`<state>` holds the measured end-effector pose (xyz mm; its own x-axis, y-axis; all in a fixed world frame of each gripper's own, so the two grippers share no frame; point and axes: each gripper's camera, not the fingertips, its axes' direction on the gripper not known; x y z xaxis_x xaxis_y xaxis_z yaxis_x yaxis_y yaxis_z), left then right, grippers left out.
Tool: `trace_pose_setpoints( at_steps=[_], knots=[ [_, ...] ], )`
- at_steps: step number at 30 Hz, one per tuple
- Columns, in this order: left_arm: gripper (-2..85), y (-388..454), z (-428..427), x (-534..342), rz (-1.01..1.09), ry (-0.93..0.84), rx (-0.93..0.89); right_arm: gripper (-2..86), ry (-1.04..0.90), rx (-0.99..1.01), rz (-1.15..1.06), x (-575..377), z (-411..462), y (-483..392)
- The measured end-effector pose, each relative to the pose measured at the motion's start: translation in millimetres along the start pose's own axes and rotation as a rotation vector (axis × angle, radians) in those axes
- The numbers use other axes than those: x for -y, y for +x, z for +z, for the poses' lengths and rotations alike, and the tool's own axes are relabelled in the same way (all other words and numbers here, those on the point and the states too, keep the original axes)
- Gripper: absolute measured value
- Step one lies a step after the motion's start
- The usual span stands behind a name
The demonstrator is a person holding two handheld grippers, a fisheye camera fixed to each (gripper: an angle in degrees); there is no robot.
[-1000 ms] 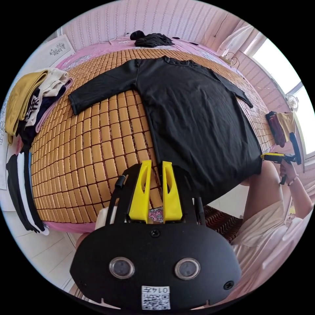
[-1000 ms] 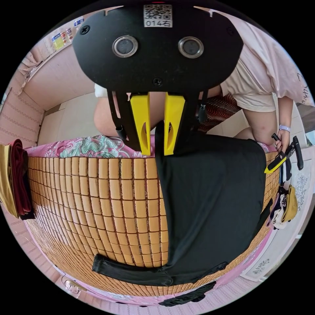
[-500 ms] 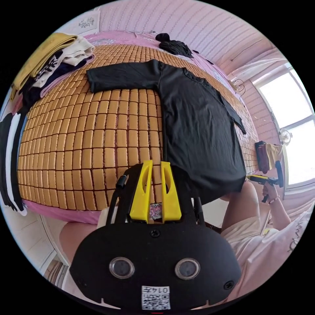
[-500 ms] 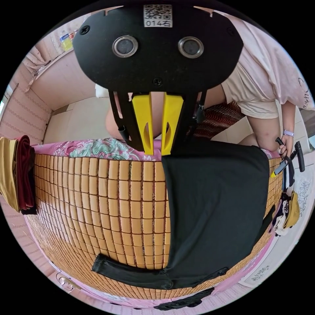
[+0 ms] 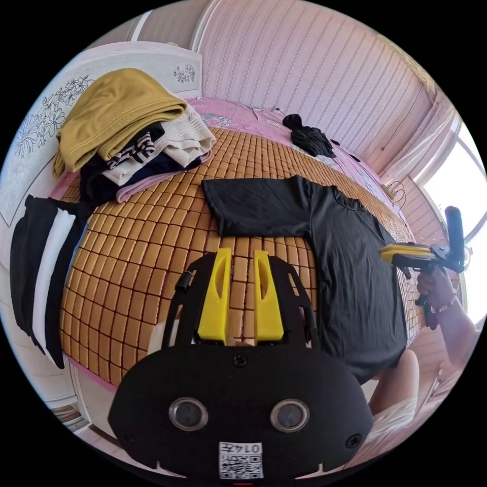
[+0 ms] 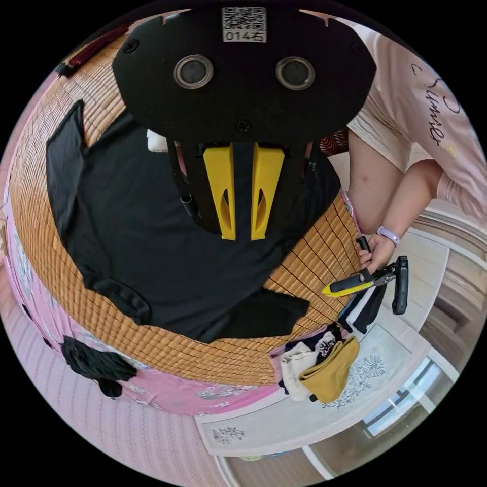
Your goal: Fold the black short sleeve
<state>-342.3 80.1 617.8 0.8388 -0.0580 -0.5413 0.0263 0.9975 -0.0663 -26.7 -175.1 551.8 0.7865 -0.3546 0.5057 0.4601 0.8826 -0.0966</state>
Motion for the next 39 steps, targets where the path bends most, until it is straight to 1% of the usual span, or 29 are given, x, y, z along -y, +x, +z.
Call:
trace_pose_setpoints(
  at_steps=[2,4,7,9,11,13,17,20,21,22,25,26,27,31,32,34,35,36,37,38,39],
  knots=[
    [8.4,-7.9,10.2,8.9,-0.046,-0.001,0.036,5.7,-0.035,0.032,-0.083,38.6,23.5,-17.3],
    [8.5,-12.3,16.2,13.7,-0.071,0.011,0.042,6.1,-0.085,0.009,-0.174,79.3,50.4,-37.3],
    [8.2,-15.8,24.1,21.4,-0.088,0.029,0.02,6.2,-0.092,-0.031,-0.237,117.8,74.6,-56.5],
    [7.7,-15.8,29.4,24.8,-0.089,0.035,0.018,6.4,-0.101,-0.044,-0.234,138.0,88.7,-63.7],
    [6.9,-17.3,42.3,28.8,-0.105,-0.023,0.016,6.6,-0.105,-0.04,-0.224,154.7,102.2,-69.3],
    [6.2,-17.8,43.3,28.3,-0.104,-0.006,0.019,7.4,-0.121,-0.047,-0.227,170.9,120.0,-77.8],
    [5.2,-20.2,45.1,27.6,-0.128,-0.002,-0.018,10.1,-0.177,-0.119,-0.308,184.1,142.8,-94.2],
    [4.7,-14.6,46.7,26.7,-0.122,0.002,-0.019,10.8,-0.193,-0.166,-0.293,186.5,154.0,-96.7],
    [4.5,-12.9,47.1,26.7,-0.12,0.001,-0.017,10.1,-0.219,-0.189,-0.253,184.9,160.1,-94.2],
    [4.1,-8.9,48.3,26.9,-0.108,0.0,-0.015,9.6,-0.179,-0.192,-0.253,180.3,157.5,-94.1],
    [3.7,0.6,50.2,27.6,-0.09,0.0,0.001,8.2,-0.143,-0.186,-0.255,170.9,152.9,-88.5],
    [3.6,4.2,50.9,28.1,-0.083,-0.001,0.007,6.1,-0.141,-0.183,-0.25,169.4,151.0,-86.1],
    [3.5,6.3,51.3,28.3,-0.077,-0.002,0.012,1.7,-0.141,-0.175,-0.236,166.5,146.7,-79.7],
    [2.3,31.4,53.7,30.6,-0.018,-0.009,0.102,0.0,-0.139,-0.09,-0.184,149.9,126.0,-45.8],
    [1.8,38.8,54.3,31.2,-0.009,-0.01,0.126,-0.1,-0.127,-0.084,-0.171,146.5,120.5,-39.7],
    [1.1,49.0,53.7,32.4,-0.005,-0.001,0.12,-0.3,-0.022,0.007,-0.108,129.7,85.6,-12.8],
    [0.8,56.7,48.6,33.0,0.005,0.039,0.079,-0.3,0.017,0.032,-0.09,123.9,74.0,-5.7],
    [0.7,61.4,44.7,33.3,0.014,0.068,0.052,-0.3,0.103,0.063,-0.058,108.9,47.8,8.0],
    [0.5,74.1,35.3,34.3,0.051,0.129,-0.007,-0.1,0.197,0.067,-0.027,88.4,19.1,20.6],
    [0.5,91.9,25.8,35.8,0.12,0.18,-0.058,-0.1,0.241,0.064,-0.01,76.1,5.0,26.7],
    [0.6,101.9,21.6,36.5,0.159,0.196,-0.078,0.1,0.32,0.061,0.023,48.1,-22.3,38.6]
  ],
)
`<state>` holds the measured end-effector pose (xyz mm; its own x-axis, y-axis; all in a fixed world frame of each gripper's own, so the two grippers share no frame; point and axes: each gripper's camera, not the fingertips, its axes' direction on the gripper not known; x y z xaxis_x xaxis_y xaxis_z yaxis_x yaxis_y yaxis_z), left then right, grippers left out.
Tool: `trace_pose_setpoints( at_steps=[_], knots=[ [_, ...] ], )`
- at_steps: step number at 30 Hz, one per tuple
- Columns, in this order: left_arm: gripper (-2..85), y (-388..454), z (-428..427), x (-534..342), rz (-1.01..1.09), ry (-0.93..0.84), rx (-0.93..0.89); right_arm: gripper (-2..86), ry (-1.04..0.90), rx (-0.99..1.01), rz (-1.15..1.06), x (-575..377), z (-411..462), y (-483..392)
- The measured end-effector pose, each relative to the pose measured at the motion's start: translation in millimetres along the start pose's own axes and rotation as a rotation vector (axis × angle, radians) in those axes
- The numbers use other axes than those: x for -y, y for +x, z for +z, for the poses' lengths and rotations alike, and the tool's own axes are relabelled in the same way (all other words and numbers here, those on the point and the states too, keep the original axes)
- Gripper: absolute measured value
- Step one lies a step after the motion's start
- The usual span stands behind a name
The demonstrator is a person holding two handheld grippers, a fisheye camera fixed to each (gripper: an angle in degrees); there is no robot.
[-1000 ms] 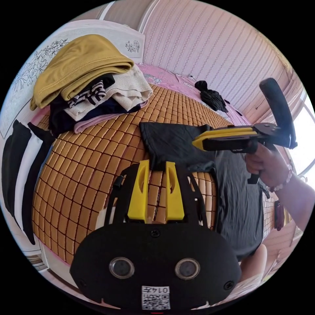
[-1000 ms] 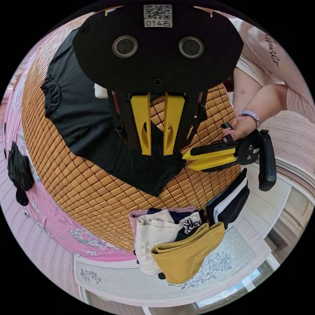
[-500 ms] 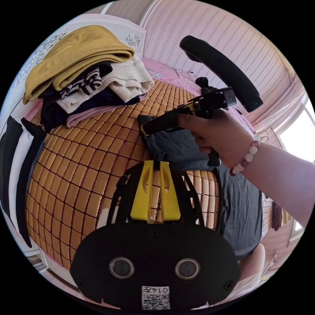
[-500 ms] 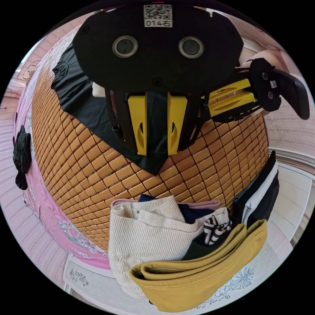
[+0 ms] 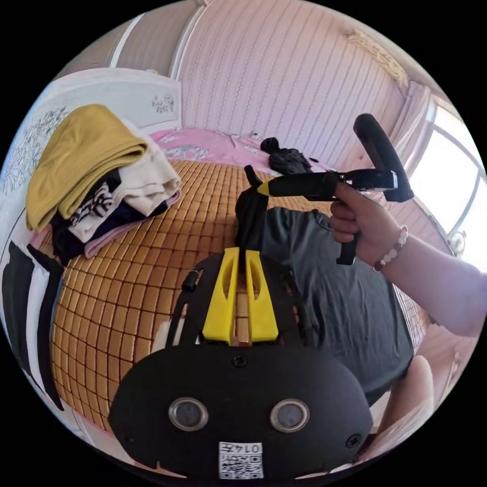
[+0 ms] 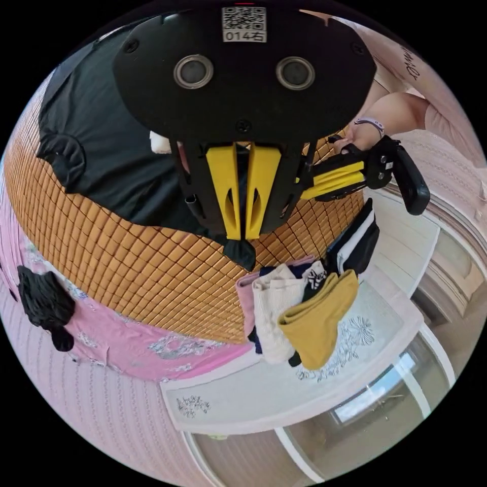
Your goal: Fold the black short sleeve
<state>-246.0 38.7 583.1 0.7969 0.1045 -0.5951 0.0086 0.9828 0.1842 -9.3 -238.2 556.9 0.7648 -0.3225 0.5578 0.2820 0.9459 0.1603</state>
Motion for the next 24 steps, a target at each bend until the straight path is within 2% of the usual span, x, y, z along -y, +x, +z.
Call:
trace_pose_setpoints(
  at_steps=[3,4,5,7,11,16,24],
  knots=[
    [1.6,59.6,-17.3,10.1,0.183,0.07,-0.176,1.0,0.182,-0.069,0.095,-61.9,-87.3,24.3],
    [2.9,82.2,-23.0,10.2,0.233,0.092,-0.289,1.4,0.22,-0.112,0.134,-89.1,-114.8,34.1],
    [3.9,102.5,-23.9,7.9,0.275,0.087,-0.387,1.8,0.223,-0.14,0.154,-102.4,-125.6,39.4],
    [5.1,126.6,-14.2,1.8,0.307,0.02,-0.444,3.4,0.156,-0.241,0.246,-152.5,-151.3,65.6],
    [5.6,152.8,22.3,-16.4,0.296,-0.178,-0.408,6.4,-0.005,-0.276,0.386,-208.7,-168.3,105.0],
    [5.5,180.4,47.3,-18.1,0.315,-0.287,-0.36,6.5,0.015,-0.242,0.48,-246.2,-193.4,132.5],
    [6.3,272.1,105.1,5.4,0.408,-0.382,-0.384,6.6,0.021,-0.243,0.493,-250.0,-210.9,160.7]
  ],
)
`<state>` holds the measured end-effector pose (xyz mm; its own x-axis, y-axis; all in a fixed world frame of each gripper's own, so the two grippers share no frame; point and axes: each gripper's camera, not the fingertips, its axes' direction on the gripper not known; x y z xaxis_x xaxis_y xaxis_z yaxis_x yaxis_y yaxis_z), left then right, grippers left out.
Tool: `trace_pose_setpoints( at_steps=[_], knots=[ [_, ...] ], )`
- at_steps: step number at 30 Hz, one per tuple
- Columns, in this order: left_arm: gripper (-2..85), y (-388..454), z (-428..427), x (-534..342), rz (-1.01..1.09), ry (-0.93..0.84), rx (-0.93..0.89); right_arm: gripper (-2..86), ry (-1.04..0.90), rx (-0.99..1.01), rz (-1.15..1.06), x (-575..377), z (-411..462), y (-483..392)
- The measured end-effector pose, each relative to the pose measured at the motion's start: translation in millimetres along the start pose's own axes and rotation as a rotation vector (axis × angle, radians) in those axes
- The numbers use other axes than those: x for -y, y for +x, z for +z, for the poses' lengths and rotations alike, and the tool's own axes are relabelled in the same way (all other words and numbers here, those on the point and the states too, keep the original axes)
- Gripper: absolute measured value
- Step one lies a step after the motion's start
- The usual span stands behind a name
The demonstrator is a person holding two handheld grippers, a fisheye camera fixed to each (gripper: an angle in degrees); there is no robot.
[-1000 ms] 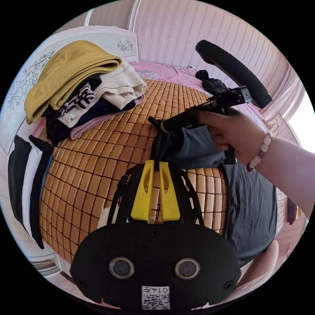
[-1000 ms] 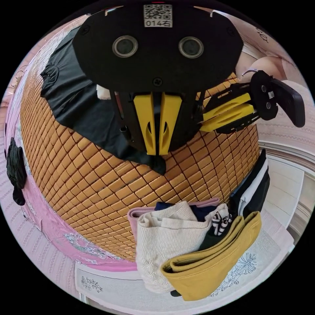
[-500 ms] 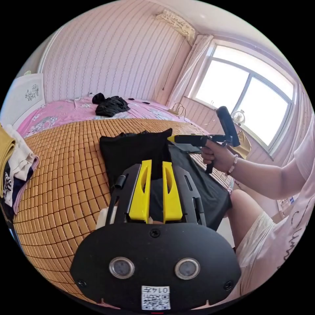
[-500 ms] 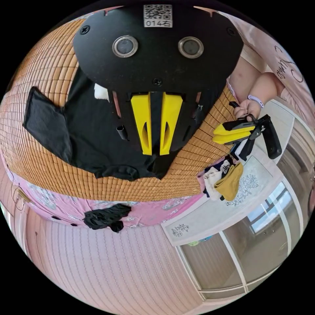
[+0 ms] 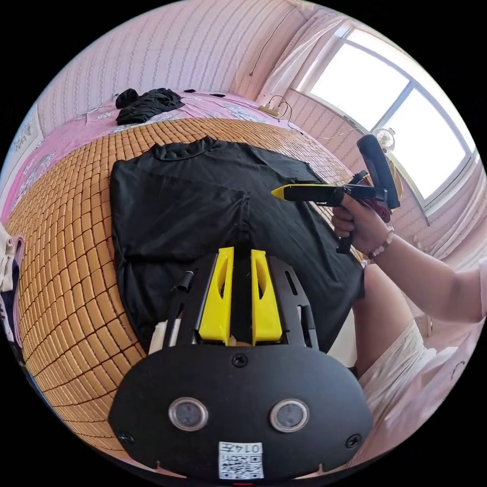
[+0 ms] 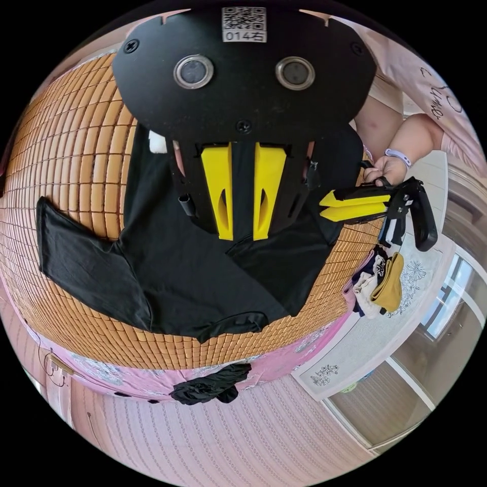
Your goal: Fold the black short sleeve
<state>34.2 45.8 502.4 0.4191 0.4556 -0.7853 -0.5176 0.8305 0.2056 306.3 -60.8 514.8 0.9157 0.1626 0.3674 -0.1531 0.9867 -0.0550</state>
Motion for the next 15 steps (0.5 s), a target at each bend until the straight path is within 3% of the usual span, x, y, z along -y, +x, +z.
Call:
trace_pose_setpoints(
  at_steps=[6,15],
  knots=[
    [5.3,30.1,50.9,45.5,0.064,-0.167,0.06,6.7,0.034,0.039,0.036,-12.2,-21.5,36.4],
    [5.1,58.3,70.4,75.7,0.051,-0.22,0.057,9.4,0.064,0.07,0.075,-19.0,-50.6,79.8]
  ],
)
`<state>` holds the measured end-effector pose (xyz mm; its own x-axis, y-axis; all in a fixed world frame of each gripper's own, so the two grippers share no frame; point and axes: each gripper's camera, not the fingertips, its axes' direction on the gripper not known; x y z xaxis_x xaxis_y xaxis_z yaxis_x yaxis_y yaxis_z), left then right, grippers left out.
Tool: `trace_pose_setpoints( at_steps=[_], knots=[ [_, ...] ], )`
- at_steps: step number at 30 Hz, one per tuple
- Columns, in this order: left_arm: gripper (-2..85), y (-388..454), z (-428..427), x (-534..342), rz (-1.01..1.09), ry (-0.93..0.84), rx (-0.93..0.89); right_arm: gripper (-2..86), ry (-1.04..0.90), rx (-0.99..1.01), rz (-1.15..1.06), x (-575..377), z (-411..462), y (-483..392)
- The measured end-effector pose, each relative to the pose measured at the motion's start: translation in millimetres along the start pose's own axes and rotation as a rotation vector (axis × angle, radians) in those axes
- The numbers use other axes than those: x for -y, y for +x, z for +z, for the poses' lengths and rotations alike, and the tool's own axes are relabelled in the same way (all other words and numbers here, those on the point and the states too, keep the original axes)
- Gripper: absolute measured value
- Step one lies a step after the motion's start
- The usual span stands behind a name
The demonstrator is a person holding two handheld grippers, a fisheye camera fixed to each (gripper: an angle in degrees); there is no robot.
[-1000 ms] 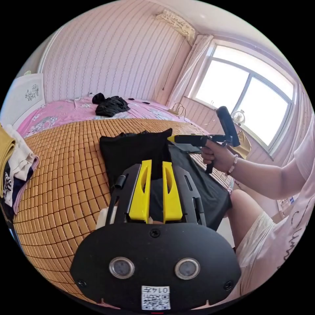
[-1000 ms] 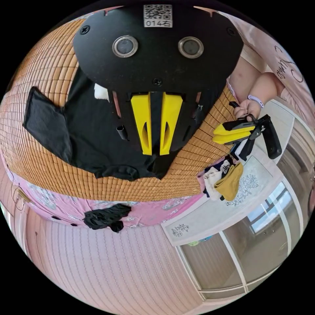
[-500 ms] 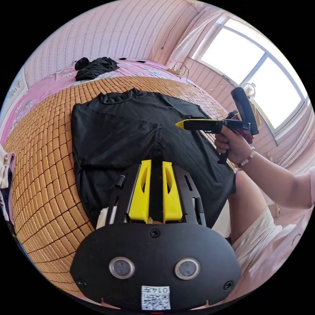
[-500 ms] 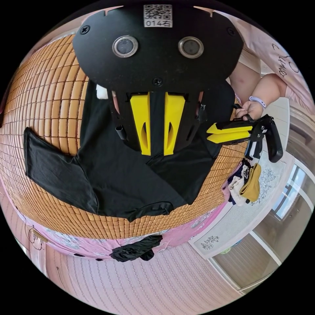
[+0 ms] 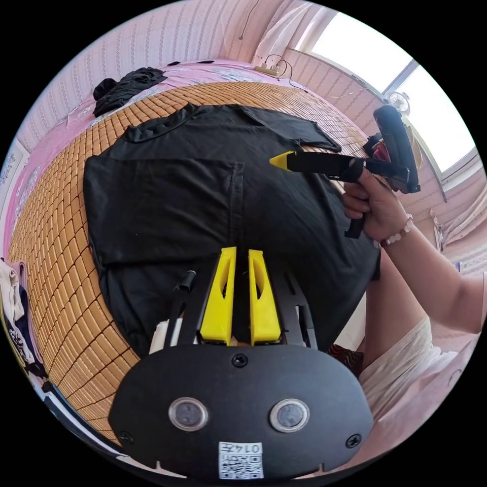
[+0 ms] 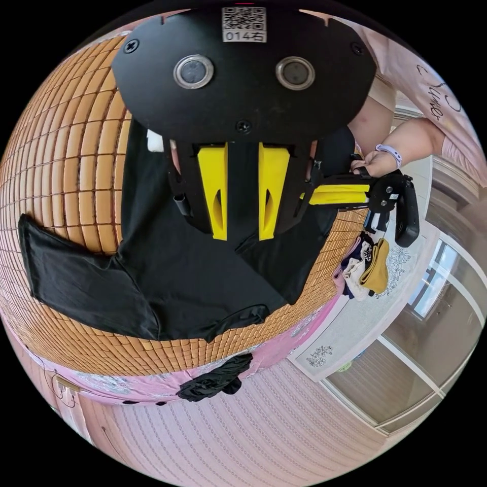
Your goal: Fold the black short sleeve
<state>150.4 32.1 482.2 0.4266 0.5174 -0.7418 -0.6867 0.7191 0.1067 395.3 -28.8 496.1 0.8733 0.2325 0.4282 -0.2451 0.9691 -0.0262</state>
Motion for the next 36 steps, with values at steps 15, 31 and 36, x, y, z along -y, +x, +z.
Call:
trace_pose_setpoints(
  at_steps=[15,31,36],
  knots=[
    [5.0,65.3,-45.4,133.0,0.233,0.072,0.047,11.7,0.18,-0.309,0.314,-16.9,-139.0,181.0],
    [5.1,160.7,38.2,375.9,0.294,-0.011,0.013,0.8,0.183,0.025,0.359,-10.3,-185.7,281.7],
    [5.8,189.9,73.1,433.8,0.269,-0.062,0.001,0.5,0.169,0.103,0.337,-5.5,-196.2,301.1]
  ],
)
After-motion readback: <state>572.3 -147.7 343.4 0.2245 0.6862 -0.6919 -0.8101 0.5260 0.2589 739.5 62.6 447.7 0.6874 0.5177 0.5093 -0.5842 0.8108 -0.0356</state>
